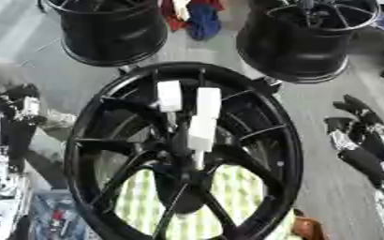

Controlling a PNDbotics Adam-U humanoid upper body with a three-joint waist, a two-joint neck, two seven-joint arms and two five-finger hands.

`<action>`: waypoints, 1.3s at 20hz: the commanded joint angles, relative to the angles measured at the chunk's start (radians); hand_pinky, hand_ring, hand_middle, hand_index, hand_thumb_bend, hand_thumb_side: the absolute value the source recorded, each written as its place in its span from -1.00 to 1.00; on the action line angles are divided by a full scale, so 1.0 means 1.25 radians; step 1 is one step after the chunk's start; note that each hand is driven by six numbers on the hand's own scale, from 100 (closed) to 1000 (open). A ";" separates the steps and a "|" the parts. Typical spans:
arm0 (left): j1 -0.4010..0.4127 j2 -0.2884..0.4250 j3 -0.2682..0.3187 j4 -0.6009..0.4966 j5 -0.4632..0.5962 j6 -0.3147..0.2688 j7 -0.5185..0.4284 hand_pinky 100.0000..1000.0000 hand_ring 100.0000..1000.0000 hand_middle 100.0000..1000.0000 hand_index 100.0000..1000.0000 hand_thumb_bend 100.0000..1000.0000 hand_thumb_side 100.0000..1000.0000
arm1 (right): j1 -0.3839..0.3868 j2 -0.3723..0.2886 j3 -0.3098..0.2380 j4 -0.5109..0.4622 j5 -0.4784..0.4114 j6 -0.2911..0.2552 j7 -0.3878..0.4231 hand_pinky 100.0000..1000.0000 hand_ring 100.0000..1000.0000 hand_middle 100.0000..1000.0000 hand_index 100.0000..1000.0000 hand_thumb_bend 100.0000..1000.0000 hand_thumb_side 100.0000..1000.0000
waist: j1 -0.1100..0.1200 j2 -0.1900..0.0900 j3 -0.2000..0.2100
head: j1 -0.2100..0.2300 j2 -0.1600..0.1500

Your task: Pull the pin out of the wheel hub.

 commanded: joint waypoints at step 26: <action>0.004 0.020 -0.018 -0.004 -0.008 -0.001 -0.021 -0.11 0.42 0.28 0.45 -0.63 0.15 | -0.362 -0.461 0.281 -0.243 -0.127 -0.031 0.474 0.58 0.56 0.78 1.00 -0.42 -0.49 | -0.007 -0.021 0.018 | -0.008 0.004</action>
